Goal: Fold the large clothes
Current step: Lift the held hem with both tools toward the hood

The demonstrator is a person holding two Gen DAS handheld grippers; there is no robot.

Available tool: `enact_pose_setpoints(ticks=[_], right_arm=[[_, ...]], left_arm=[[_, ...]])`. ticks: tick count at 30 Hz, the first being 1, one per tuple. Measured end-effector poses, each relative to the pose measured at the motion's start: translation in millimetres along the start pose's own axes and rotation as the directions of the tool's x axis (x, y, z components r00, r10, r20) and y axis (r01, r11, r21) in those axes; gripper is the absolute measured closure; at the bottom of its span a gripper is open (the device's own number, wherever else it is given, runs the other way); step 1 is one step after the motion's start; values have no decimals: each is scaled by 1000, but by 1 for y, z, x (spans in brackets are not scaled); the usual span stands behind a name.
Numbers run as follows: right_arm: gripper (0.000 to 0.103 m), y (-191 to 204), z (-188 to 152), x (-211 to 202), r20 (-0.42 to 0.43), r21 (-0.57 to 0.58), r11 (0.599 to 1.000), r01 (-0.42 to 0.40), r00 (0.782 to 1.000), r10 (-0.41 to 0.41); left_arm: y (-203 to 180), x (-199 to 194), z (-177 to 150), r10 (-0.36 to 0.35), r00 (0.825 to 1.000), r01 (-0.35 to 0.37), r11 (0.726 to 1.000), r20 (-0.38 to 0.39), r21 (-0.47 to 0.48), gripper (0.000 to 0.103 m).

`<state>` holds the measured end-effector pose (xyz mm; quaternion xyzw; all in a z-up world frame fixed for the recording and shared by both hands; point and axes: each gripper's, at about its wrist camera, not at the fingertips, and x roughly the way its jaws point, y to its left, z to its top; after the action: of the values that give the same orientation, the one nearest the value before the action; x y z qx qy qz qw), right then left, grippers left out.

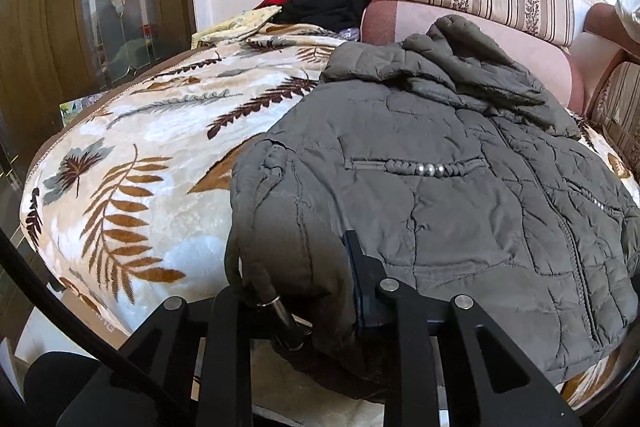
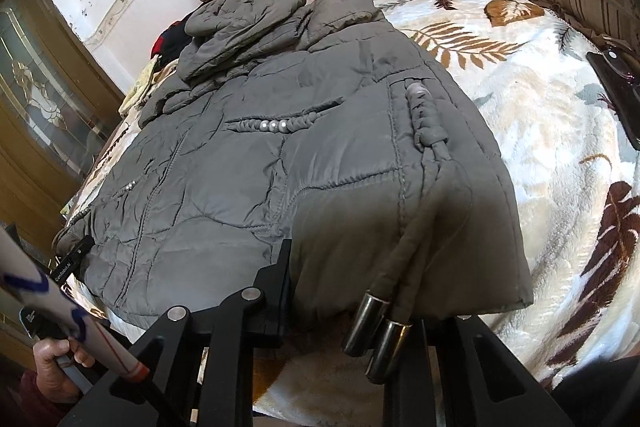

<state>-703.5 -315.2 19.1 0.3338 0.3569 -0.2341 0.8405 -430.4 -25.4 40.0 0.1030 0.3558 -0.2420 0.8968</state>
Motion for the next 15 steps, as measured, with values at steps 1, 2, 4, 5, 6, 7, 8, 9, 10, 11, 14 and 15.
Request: enact_pose_setpoints(ticks=[1, 2, 4, 5, 6, 7, 8, 9, 10, 11, 14, 15], right_arm=[[77, 0, 0, 0, -1, 0, 1000, 0, 1000, 0], [77, 0, 0, 0, -2, 1, 1000, 1, 1000, -1], [76, -1, 0, 0, -4, 2, 1000, 1, 1000, -1], [76, -1, 0, 0, -5, 3, 1000, 2, 1000, -2], [76, -1, 0, 1, -5, 6, 1000, 1, 1000, -1], [77, -1, 0, 1, -3, 7, 1000, -1, 1000, 1], [81, 0, 0, -2, 11, 1, 1000, -9, 1000, 9], [84, 1, 1, -4, 20, -6, 1000, -11, 1000, 12], [84, 3, 2, -8, 38, -21, 1000, -11, 999, 12], [85, 8, 3, -15, 72, -45, 999, -10, 997, 13], [86, 11, 6, -28, 114, -58, 998, -26, 993, 32], [86, 11, 6, -30, 118, -57, 998, -31, 992, 38]], left_arm=[[1, 1, 0, -2, 1000, 2, 1000, -3, -3, 79], [1, 1, 0, -4, 1000, 4, 1000, -3, -6, 79], [1, 1, 0, -2, 1000, 2, 1000, -3, -3, 79], [1, 1, 0, 0, 1000, 0, 1000, -3, 0, 79], [1, 1, 0, 2, 1000, -2, 1000, -2, 4, 79], [1, 1, 0, 2, 1000, -2, 1000, -1, 5, 79], [1, 0, 0, 1, 1000, -1, 1000, 1, 4, 79], [2, -1, 0, -2, 1000, 2, 1000, 3, 3, 79], [2, -2, 1, -5, 1000, 5, 1000, 9, 2, 80], [2, -4, 2, -7, 1000, 7, 1000, 14, 2, 80], [0, -11, 4, -12, 999, 12, 1000, 30, 14, 81], [-1, -14, 5, -13, 999, 12, 1000, 40, 18, 81]])
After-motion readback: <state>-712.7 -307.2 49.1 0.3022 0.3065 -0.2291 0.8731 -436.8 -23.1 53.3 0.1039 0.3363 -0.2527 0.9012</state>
